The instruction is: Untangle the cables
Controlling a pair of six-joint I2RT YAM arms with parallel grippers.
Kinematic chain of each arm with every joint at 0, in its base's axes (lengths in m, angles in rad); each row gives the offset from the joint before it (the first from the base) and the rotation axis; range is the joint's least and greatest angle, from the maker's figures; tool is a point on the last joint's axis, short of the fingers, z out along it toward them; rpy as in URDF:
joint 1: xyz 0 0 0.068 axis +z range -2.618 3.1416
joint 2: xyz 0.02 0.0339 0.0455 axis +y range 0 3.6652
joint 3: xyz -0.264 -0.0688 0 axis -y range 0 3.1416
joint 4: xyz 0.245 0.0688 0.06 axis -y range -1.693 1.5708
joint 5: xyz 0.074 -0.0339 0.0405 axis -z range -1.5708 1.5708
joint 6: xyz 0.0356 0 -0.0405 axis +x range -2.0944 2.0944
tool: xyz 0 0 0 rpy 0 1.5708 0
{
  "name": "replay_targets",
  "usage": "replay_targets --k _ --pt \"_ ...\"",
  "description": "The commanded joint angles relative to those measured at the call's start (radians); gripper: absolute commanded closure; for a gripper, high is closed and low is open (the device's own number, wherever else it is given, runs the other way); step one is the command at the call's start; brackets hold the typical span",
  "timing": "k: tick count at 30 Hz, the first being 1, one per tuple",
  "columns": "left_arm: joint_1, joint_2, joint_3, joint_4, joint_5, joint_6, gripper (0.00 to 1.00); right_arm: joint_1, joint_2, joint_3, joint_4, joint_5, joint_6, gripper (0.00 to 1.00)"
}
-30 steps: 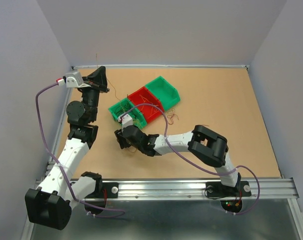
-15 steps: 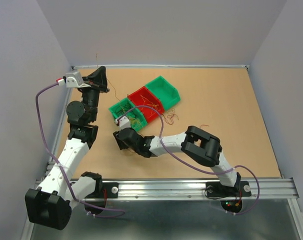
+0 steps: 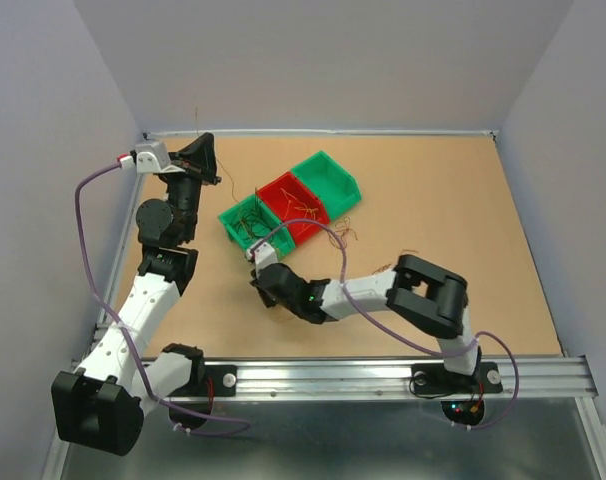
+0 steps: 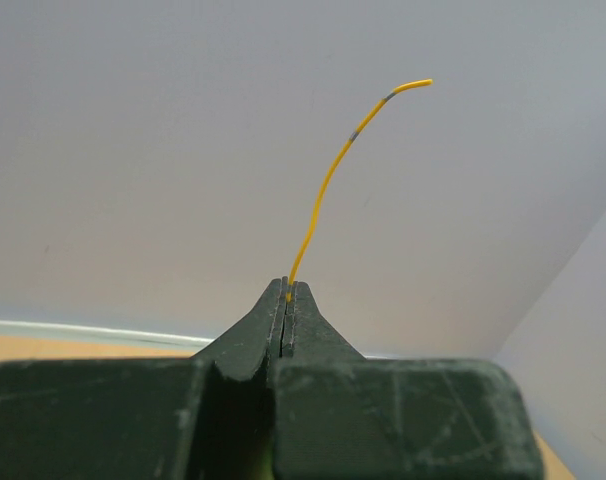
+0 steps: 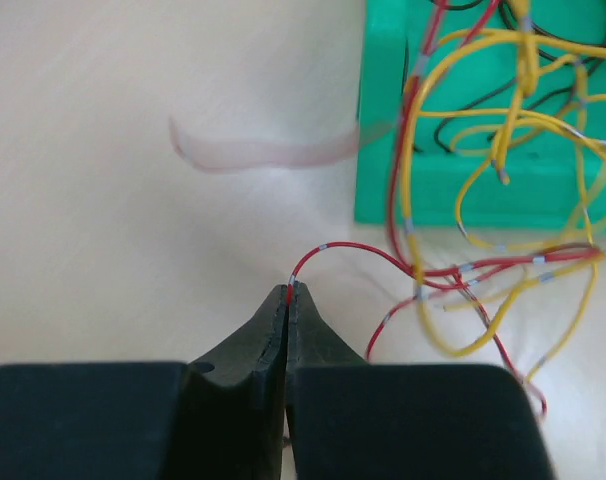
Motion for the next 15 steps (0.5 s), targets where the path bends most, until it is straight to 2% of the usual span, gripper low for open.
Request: replay_targets --k 1,4,5,6,8,9,13,15 --pt "-0.005 0.011 0.01 0.071 -0.023 0.031 1.0 0.017 -0.306 -0.146 0.114 -0.128 -0.06 1.0" --pt "-0.004 0.059 0.026 0.063 -0.08 0.048 1.0 0.021 -0.483 -0.3 0.117 -0.094 -0.065 0.99" --pt "-0.002 0.086 0.033 0.057 -0.104 0.051 1.0 0.021 -0.605 -0.365 0.117 -0.038 -0.065 0.99" --pt "-0.002 0.096 0.036 0.056 -0.106 0.053 1.0 0.021 -0.661 -0.401 0.114 -0.037 -0.064 0.99" --pt "-0.001 0.116 0.037 0.06 -0.103 0.053 1.0 0.021 -0.779 -0.455 0.101 0.1 -0.065 0.99" --pt "-0.001 0.12 0.033 0.071 -0.097 0.051 1.0 0.02 -0.89 -0.505 0.086 0.216 -0.065 0.99" --pt "-0.002 0.133 0.02 0.093 -0.088 0.05 1.0 0.02 -1.145 -0.587 0.022 0.476 -0.067 1.0" --pt "-0.002 0.142 0.017 0.094 -0.083 0.048 1.0 0.02 -1.253 -0.614 -0.008 0.539 -0.071 1.0"
